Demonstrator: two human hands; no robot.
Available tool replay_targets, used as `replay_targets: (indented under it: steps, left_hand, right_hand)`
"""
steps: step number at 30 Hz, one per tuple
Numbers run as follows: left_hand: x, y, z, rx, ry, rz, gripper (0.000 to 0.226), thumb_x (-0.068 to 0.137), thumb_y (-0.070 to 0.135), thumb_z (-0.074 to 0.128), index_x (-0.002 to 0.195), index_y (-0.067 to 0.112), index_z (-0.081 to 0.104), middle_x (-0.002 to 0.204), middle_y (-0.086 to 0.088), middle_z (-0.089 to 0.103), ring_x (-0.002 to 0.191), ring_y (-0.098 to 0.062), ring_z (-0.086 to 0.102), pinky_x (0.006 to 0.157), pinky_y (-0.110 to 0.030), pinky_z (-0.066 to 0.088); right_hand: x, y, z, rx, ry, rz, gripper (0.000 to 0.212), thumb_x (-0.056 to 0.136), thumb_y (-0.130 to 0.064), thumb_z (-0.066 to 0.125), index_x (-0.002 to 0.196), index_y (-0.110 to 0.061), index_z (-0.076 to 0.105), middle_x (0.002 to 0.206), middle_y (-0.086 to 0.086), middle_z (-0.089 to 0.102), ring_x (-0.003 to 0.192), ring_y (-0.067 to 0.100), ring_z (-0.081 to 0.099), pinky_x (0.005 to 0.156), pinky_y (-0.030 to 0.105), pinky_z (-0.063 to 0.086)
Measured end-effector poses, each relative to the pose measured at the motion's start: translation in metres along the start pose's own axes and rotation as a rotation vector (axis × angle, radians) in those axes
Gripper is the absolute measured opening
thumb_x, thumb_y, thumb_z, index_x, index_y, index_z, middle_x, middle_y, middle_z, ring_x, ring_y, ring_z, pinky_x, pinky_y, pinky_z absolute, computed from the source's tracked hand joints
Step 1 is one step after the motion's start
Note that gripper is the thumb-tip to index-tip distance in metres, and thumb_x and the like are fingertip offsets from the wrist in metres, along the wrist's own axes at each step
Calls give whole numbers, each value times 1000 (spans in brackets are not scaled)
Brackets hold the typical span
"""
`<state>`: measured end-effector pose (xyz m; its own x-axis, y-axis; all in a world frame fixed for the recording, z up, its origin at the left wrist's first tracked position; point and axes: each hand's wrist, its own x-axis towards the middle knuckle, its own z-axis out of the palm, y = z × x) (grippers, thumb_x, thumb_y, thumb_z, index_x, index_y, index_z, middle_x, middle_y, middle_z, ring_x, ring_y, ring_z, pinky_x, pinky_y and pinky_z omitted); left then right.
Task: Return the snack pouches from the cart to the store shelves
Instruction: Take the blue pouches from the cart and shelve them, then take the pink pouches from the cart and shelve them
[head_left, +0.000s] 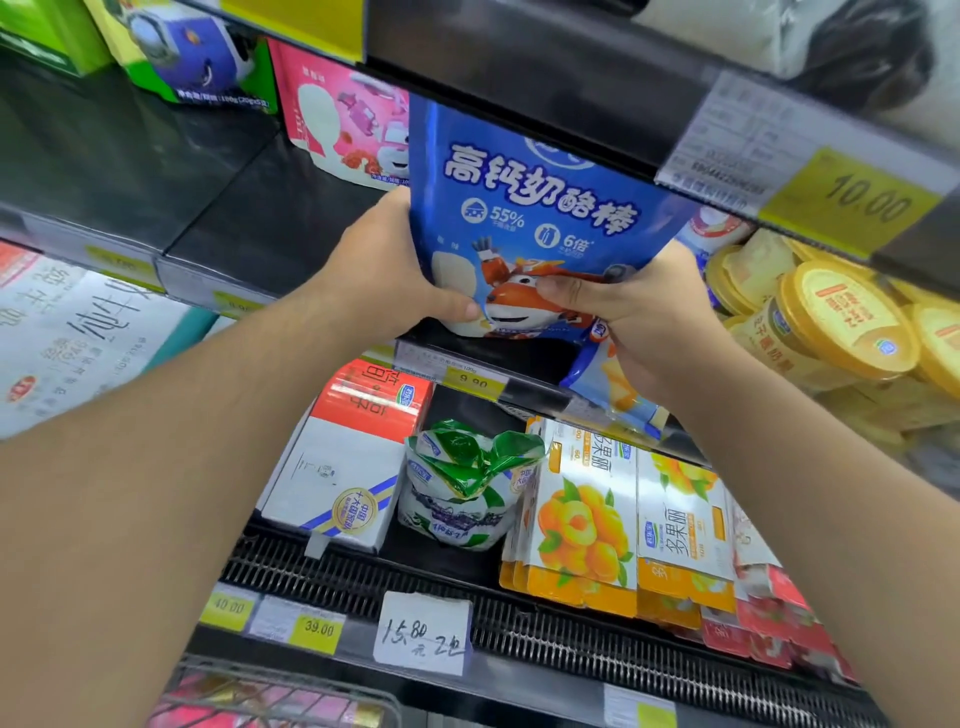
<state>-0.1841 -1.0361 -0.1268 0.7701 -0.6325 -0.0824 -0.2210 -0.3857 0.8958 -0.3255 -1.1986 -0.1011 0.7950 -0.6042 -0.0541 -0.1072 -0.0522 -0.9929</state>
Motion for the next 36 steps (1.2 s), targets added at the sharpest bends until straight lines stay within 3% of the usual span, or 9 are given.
replay_targets:
  steps: [2, 6, 10, 12, 17, 22, 27, 31, 36]
  left_hand:
    - [-4, 0, -2, 8, 9, -10, 82, 57, 19, 99, 124, 20, 51, 112, 10, 69, 102, -13, 69, 90, -37, 59]
    - [-17, -2, -11, 12, 42, -27, 80, 58, 27, 98, 121, 22, 49, 101, 11, 65, 93, -8, 67, 79, -29, 56]
    - [-48, -5, -32, 32, 111, -72, 90, 61, 43, 95, 134, 23, 46, 114, 7, 59, 104, -14, 61, 86, -36, 54]
    - [-73, -7, -49, -2, 114, -93, 88, 65, 43, 92, 137, 21, 45, 118, 3, 59, 107, -17, 62, 87, -36, 53]
    - [-159, -11, -114, -111, 160, -210, 70, 75, 41, 87, 131, 21, 51, 116, 0, 62, 104, -16, 64, 64, -25, 50]
    - [-268, -27, -190, -167, 296, -381, 50, 76, 40, 86, 115, 21, 60, 107, 2, 67, 83, -8, 63, 66, -23, 48]
    - [-377, -65, -237, -217, 388, -572, 43, 84, 48, 77, 117, 25, 62, 108, 8, 66, 91, -9, 64, 67, -23, 46]
    - [-435, -106, -232, -273, 494, -736, 42, 85, 45, 77, 117, 21, 63, 108, 8, 64, 94, -8, 62, 70, -26, 48]
    - [-463, -154, -190, -358, 507, -925, 45, 87, 37, 78, 121, 12, 62, 118, -5, 64, 100, -18, 60, 86, -32, 47]
  right_hand:
    - [-2, 1, 1, 0, 34, 2, 42, 66, 9, 84, 97, -16, 71, 93, -2, 80, 89, 18, 76, 76, 32, 61]
    - [-13, -2, 2, -16, 96, -17, 38, 71, 8, 82, 95, -18, 68, 88, -6, 79, 85, 12, 76, 67, 20, 58]
    - [-42, -7, -3, 12, 236, -3, 45, 72, 6, 82, 113, -1, 65, 110, 11, 74, 99, 20, 72, 85, 30, 59]
    - [-63, -12, -1, 11, 348, 40, 48, 71, 3, 84, 114, -5, 63, 108, 9, 68, 94, 17, 66, 82, 24, 57]
    - [-128, -31, 31, -45, 362, 131, 43, 75, -3, 84, 112, -10, 63, 93, -1, 62, 80, 8, 60, 71, 16, 51]
    - [-193, -53, 116, -202, -77, 137, 29, 77, -6, 82, 99, -17, 67, 91, -2, 68, 72, -3, 66, 68, 10, 51]
    - [-250, -56, 207, -304, -452, 187, 32, 80, -7, 81, 109, -11, 68, 99, 9, 72, 86, 13, 69, 73, 15, 55]
    - [-280, -30, 260, -495, -677, 224, 34, 83, -13, 80, 114, -10, 66, 102, 7, 70, 94, 19, 68, 82, 25, 57]
    - [-287, 28, 298, -768, -902, 251, 37, 85, -16, 78, 117, -9, 62, 108, 8, 65, 100, 24, 65, 91, 38, 56]
